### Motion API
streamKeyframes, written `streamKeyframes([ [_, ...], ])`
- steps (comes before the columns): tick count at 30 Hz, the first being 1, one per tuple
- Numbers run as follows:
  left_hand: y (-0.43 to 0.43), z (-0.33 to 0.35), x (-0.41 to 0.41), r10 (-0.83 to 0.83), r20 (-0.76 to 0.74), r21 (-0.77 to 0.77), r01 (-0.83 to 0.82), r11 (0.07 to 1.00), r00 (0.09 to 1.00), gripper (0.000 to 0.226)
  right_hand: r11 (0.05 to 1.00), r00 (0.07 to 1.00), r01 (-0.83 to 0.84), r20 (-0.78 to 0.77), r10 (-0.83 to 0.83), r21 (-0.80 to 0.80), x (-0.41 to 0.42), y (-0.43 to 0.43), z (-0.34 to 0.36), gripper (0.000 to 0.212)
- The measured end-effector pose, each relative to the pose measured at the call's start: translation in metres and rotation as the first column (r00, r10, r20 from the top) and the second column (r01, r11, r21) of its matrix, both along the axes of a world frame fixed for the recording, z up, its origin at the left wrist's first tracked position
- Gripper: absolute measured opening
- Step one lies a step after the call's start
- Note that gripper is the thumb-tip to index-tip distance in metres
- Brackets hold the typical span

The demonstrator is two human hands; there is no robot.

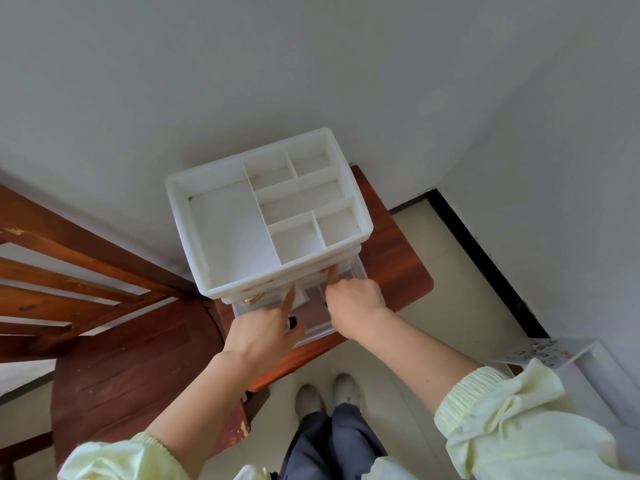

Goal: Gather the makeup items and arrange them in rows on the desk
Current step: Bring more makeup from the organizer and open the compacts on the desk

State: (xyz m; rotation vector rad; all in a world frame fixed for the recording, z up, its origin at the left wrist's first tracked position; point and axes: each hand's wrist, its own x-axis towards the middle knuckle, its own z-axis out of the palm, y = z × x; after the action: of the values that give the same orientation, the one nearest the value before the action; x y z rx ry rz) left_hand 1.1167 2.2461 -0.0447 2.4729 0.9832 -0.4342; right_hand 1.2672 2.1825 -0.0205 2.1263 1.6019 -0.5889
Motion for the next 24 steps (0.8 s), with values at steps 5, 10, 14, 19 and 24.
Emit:
streamKeyframes([
  [5, -0.002, -0.007, 0.008, 0.018, 0.003, 0.163, -0.018, 0.986, 1.000, 0.077, 0.997, 0.999, 0.034, -0.036, -0.031, 0.073, 0.001, -0.004, -0.007, 0.063],
  [10, -0.001, -0.012, 0.020, -0.089, -0.090, 0.236, 0.108, 0.966, 0.992, 0.053, 0.989, 0.991, 0.082, -0.118, -0.068, 0.120, 0.003, -0.014, 0.000, 0.020],
  [14, -0.002, -0.008, 0.029, -0.020, -0.135, 0.203, 0.048, 0.978, 0.991, 0.050, 0.985, 0.983, 0.120, -0.151, -0.100, 0.124, 0.005, -0.017, 0.002, 0.019],
  [19, 0.002, 0.000, 0.042, -0.175, -0.310, 0.259, 0.260, 0.930, 0.934, 0.031, 0.951, 0.935, 0.272, -0.273, -0.225, 0.149, 0.005, -0.017, 0.005, 0.019],
  [24, 0.011, 0.007, 0.038, -0.225, -0.367, 0.264, 0.333, 0.905, 0.903, 0.041, 0.835, 0.806, 0.521, -0.423, -0.414, 0.175, 0.011, -0.026, 0.010, 0.018],
])
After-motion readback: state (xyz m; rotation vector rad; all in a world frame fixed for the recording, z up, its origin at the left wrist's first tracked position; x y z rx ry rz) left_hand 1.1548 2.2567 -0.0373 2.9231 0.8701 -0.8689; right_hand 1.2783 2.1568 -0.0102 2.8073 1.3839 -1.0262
